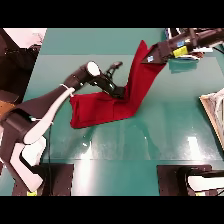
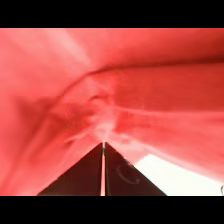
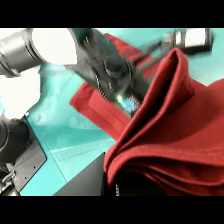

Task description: Fold the shirts.

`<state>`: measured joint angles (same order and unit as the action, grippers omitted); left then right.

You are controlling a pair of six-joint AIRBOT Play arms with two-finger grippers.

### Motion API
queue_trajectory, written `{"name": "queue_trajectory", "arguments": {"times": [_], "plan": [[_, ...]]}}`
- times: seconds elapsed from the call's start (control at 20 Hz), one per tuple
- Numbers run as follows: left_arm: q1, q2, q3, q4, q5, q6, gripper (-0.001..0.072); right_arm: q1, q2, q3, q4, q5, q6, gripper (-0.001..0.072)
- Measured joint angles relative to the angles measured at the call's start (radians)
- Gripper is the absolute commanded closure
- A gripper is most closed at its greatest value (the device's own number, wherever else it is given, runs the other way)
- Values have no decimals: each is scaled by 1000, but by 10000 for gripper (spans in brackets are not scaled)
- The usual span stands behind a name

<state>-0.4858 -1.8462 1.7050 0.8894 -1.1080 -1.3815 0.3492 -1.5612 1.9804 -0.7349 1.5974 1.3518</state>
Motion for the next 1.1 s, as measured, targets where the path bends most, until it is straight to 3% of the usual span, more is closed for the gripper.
{"name": "queue_trajectory", "arguments": {"times": [0.25, 0.45, 0.5, 0.55, 0.6, 0.7, 0.75, 0.8, 1.1], "plan": [[173, 185, 3, 151, -85, 16, 677, 157, -74, 20, 2, -51, -3, 697], [346, 351, 5, 229, -116, 23, 677, 344, -161, 8, 7, -206, -66, 682], [383, 385, 5, 235, -120, 24, 677, 390, -190, 7, 7, -257, -79, 488], [418, 416, 5, 243, -124, 25, 677, 437, -222, 6, 10, -312, -91, 192], [448, 441, 5, 248, -128, 26, 677, 476, -251, 6, 10, -357, -101, 49], [500, 479, 5, 257, -140, 26, 677, 537, -302, 4, 7, -413, -116, 80], [515, 489, 5, 260, -149, 26, 677, 552, -315, 4, -4, -419, -123, 183], [526, 497, 5, 260, -160, 27, 677, 554, -322, 4, -32, -411, -124, 200], [553, 515, 4, 262, -195, 29, 677, 396, -265, -28, -317, -149, -69, 200]]}}
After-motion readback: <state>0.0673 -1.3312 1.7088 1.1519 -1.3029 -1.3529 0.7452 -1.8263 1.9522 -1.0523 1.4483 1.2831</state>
